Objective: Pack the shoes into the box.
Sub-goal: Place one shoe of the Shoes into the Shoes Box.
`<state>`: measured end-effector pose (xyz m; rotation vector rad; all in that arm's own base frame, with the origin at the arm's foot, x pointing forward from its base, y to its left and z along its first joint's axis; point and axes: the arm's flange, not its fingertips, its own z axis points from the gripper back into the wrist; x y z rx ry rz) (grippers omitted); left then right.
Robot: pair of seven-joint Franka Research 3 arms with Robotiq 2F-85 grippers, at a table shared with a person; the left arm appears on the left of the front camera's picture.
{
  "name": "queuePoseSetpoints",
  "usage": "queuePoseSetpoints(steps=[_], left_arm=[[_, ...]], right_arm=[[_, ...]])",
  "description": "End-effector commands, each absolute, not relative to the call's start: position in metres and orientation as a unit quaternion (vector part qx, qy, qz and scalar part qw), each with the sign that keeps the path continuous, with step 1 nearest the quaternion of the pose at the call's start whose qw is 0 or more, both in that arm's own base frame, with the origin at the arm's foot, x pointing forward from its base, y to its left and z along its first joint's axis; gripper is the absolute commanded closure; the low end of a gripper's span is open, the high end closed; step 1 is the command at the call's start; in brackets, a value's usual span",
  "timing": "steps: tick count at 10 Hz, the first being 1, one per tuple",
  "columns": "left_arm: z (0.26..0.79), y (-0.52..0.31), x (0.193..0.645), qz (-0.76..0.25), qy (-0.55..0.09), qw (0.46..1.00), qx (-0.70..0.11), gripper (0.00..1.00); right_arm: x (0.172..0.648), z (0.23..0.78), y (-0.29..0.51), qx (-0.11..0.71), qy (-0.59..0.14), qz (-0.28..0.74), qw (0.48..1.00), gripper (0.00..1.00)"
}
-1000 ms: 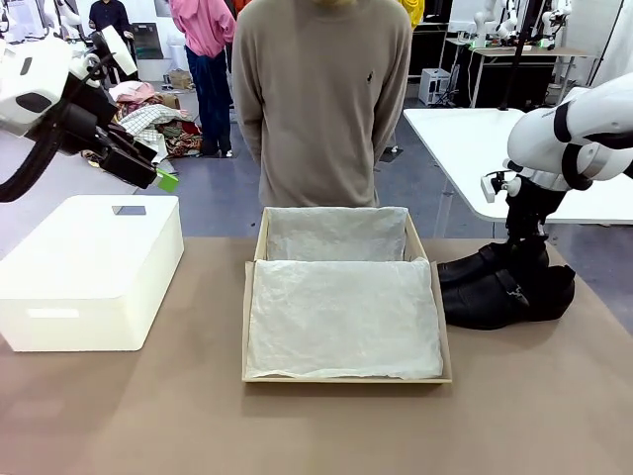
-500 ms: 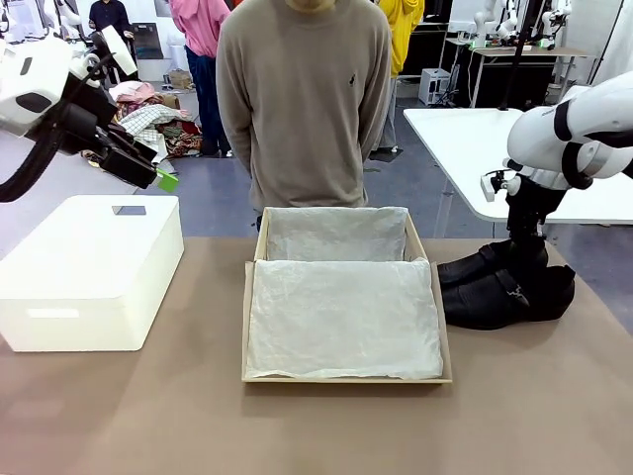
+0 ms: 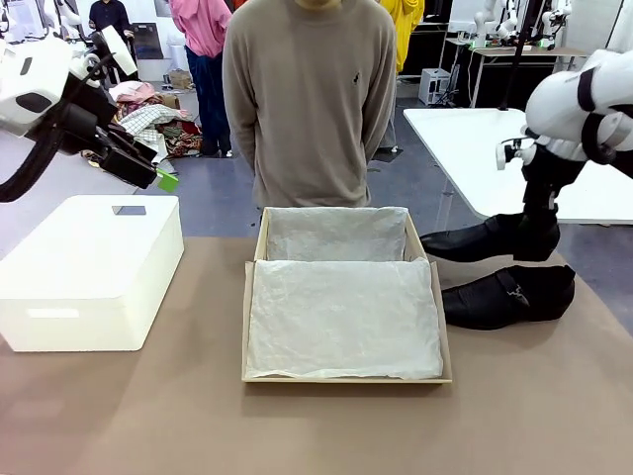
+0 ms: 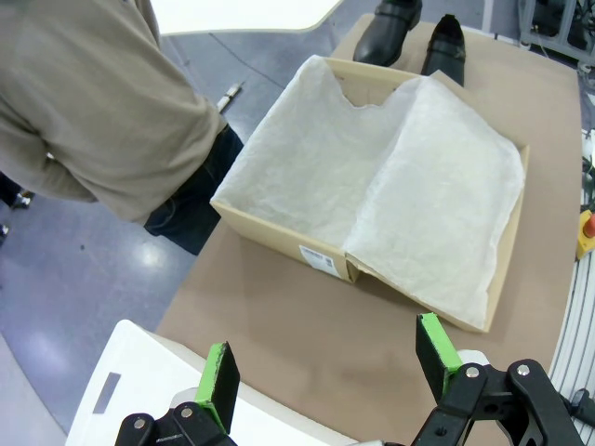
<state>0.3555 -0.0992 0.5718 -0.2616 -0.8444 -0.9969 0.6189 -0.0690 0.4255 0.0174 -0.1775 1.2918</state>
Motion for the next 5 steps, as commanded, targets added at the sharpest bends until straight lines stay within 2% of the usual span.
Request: queuePoseSetpoints(steps=[1, 5], left_arm=[[0.571, -0.098, 0.356, -0.468, -0.394, 0.78, -0.129, 0.0], [0.571, -0.098, 0.356, -0.468, -0.394, 0.78, -0.129, 0.0]], right_arm=[[0.617, 0.462, -0.068, -0.004, -0.072, 0.58, 0.811, 1.0], [0.598, 0.518, -0.04, -0.027, -0.068, 0.571, 0.818, 1.0]])
